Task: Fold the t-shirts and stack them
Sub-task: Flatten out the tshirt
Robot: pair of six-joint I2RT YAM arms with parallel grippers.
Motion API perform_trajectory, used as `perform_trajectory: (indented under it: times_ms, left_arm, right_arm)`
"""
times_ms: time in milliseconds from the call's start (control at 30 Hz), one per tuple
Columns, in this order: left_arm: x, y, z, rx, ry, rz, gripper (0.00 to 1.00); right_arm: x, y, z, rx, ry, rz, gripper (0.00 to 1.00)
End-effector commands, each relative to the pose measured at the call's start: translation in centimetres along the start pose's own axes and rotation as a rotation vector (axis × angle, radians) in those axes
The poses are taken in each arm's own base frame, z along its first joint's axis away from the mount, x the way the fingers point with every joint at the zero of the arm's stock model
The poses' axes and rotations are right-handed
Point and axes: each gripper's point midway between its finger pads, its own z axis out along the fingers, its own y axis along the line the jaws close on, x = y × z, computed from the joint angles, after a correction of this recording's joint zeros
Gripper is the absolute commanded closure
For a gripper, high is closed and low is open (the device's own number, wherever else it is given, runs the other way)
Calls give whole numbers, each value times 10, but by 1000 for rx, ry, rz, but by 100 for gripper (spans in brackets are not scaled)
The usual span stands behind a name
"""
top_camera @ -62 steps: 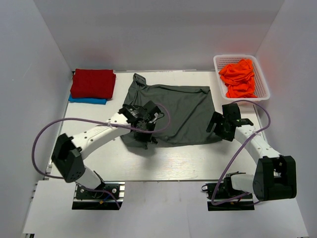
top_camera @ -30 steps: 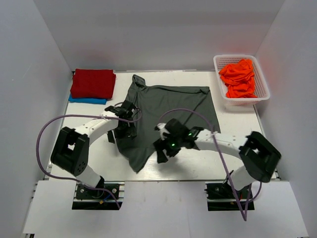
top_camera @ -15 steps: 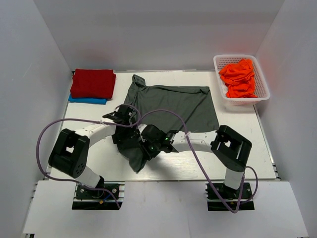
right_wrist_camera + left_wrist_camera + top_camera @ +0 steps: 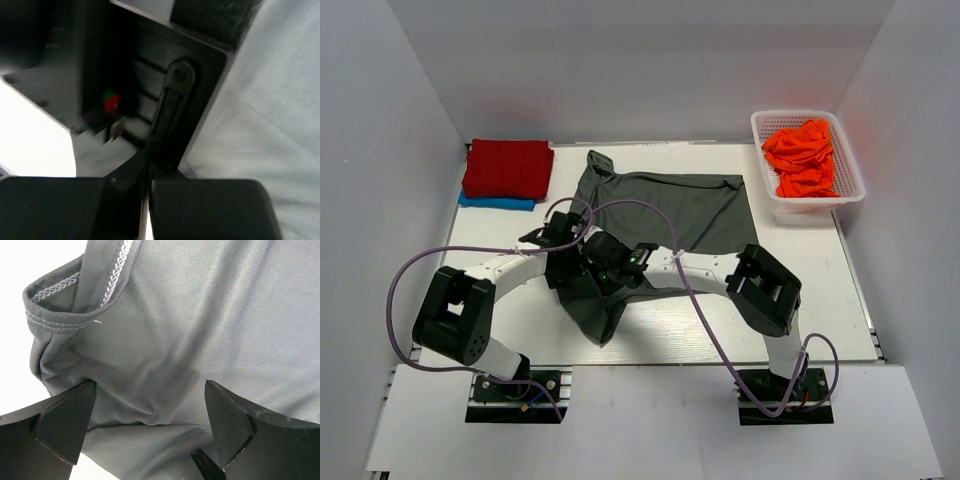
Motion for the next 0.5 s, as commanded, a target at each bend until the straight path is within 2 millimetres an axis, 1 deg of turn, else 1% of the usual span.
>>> perform_trajectory:
  times_ms: [0,67,100,133,167,200,233,267,300,333,367,400,433,467]
  left_arm:
    - [27,11,15,-8,85,2,0]
    - [29,9,15,0,92,2,0]
    - [33,11,15,2,106,1,0]
    - [31,12,15,-1,104,-7,0]
    - [32,13,17,0,103,-7,0]
    - [32,11,15,13,102,-7,0]
    - [31,8,15,27,99,-8,0]
    - [29,6,15,34,91,-7,0]
    - [30,5,15,44,99,-8,0]
    - [32,7,17,36,108,1,0]
    - [34,8,19,30,115,1,0]
    - [33,5,19,44,115,1,0]
    - [33,5,19,45,115,1,0]
    - [35,7,21,38,123,1,0]
  right_arm:
    - [5,-3,7,37,48,-1,100]
    - [6,-5,13,46,63,-10,100]
    - [10,-7,10,60,85,-11,100]
    - [5,-10,7,76,70,-14,100]
    - [0,-9,-1,78,52,-16,99]
    - [-2,-12,-5,89,41,-17,93]
    - [-6,-12,-10,92,25,-17,90]
    - [-15,-12,-26,94,-17,-9,86]
    - [-15,-14,-30,95,-23,-7,83]
    - [-26,-10,-44,75,-69,3,79]
    - [-30,-7,-54,62,-94,12,76]
    - [-14,-10,-51,49,-65,8,76]
    - [-12,-8,-58,33,-72,12,76]
    - [0,-9,-60,31,-54,12,74]
